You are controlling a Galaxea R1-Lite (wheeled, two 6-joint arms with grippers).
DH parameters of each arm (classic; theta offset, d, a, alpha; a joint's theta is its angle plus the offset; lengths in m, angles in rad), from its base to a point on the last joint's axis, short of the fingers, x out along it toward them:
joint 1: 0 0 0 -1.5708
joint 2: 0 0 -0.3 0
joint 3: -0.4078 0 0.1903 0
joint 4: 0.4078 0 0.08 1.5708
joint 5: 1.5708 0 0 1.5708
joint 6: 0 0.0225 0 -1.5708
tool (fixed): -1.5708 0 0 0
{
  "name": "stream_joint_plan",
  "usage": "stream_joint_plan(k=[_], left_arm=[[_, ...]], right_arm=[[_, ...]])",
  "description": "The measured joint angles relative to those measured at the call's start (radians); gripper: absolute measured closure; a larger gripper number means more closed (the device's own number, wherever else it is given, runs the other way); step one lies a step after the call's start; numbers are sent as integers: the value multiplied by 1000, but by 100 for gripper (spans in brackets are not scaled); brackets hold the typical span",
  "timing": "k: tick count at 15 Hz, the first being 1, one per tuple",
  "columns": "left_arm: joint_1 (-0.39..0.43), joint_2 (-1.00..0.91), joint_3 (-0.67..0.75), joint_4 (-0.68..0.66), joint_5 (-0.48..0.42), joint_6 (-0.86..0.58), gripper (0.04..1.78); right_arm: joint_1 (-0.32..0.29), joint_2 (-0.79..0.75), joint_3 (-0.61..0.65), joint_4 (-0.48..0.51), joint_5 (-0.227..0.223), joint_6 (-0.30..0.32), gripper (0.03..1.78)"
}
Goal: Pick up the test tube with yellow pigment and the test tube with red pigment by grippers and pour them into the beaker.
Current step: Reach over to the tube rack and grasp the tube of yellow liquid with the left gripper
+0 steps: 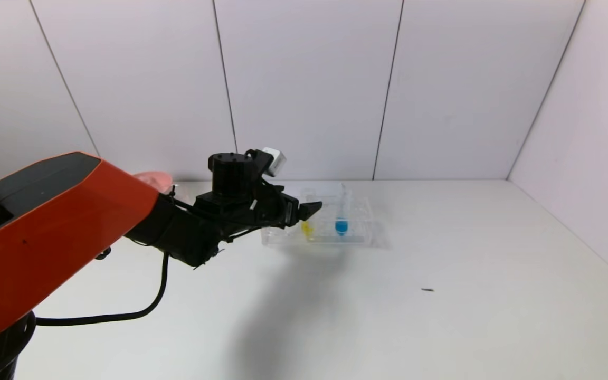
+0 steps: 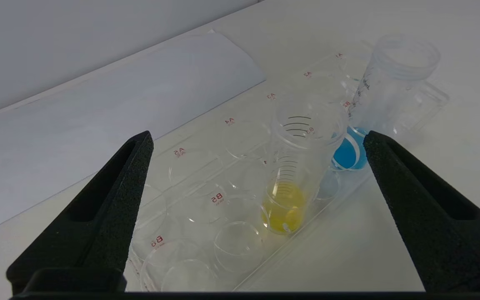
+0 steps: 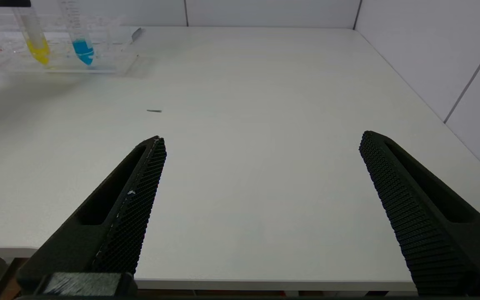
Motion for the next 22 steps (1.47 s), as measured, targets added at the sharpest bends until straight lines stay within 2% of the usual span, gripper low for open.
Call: stream_joint_plan(k=[8,13,22], left_arm=[[-9,41,2,-60,1,-60,6],[-20,76,10,-162,1,-40,6],[-23,98,13,-169,3,-39,6]], right_arm=[[0,0,0,0,0,0,11],[0,0,0,0,0,-1,11],[0,0,0,0,0,0,11]])
